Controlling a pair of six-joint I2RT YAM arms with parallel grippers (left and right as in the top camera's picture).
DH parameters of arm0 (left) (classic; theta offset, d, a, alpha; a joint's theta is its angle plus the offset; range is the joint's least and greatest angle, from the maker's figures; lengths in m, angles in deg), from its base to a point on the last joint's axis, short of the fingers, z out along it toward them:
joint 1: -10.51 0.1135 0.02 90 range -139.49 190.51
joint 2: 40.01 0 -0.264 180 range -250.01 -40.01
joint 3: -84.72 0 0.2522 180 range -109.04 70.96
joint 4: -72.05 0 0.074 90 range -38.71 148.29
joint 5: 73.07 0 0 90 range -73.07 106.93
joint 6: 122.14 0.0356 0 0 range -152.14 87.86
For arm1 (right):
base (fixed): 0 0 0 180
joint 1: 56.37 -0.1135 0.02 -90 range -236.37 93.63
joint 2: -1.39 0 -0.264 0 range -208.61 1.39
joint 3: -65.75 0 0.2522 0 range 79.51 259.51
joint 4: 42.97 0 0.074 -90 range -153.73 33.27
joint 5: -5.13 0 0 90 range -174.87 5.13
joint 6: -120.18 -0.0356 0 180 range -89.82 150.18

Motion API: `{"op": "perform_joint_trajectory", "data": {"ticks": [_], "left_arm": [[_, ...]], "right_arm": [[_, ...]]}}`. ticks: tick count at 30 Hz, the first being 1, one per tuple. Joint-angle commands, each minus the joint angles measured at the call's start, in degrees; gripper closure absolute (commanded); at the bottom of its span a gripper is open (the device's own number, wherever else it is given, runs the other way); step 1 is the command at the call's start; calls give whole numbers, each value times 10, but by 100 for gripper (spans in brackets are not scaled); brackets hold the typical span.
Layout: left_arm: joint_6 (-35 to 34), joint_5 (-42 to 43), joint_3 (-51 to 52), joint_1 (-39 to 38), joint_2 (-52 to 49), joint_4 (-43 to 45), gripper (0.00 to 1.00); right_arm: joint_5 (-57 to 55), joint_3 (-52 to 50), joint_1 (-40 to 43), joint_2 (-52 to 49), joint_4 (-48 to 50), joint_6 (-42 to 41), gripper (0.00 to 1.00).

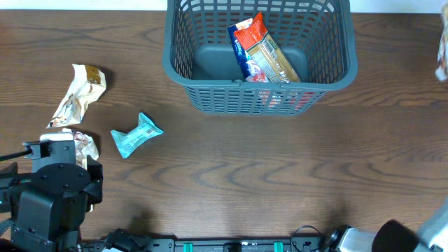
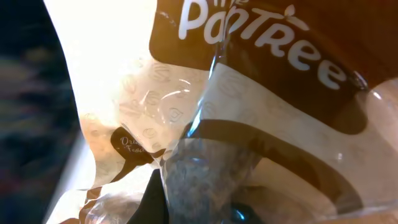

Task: Pack container
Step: 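Carry the tan wrapper with right gripper into the basket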

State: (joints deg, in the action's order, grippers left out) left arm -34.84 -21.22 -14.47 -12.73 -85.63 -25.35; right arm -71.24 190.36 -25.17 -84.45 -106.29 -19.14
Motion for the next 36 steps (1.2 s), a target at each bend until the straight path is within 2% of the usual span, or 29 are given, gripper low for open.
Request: {"op": "perform_joint_trajectory", "data": {"ticks": [1,4,8,12,20,30,36], "left_arm": [[5,-9,-7,3,-1,-1,1],[5,-9,-7,3,-1,-1,1],[5,-9,-7,3,-1,-1,1],[5,-9,-7,3,-1,-1,1],[5,-9,-7,3,-1,-1,0],[5,-9,-7,3,-1,-1,1],[5,-9,-7,3,-1,-1,1]], "right_arm": [[118,8,-37,7,21,43,99],[163,8,-89,3,34,122,99],[175,8,-177,-13,28,309,99],[160,8,-248,-37,13,405,98],[64,8,-330,-120,-33,440,98],[45,8,-336,-264,-68,447,99],[43,8,-337,-314,-75,447,96]]}}
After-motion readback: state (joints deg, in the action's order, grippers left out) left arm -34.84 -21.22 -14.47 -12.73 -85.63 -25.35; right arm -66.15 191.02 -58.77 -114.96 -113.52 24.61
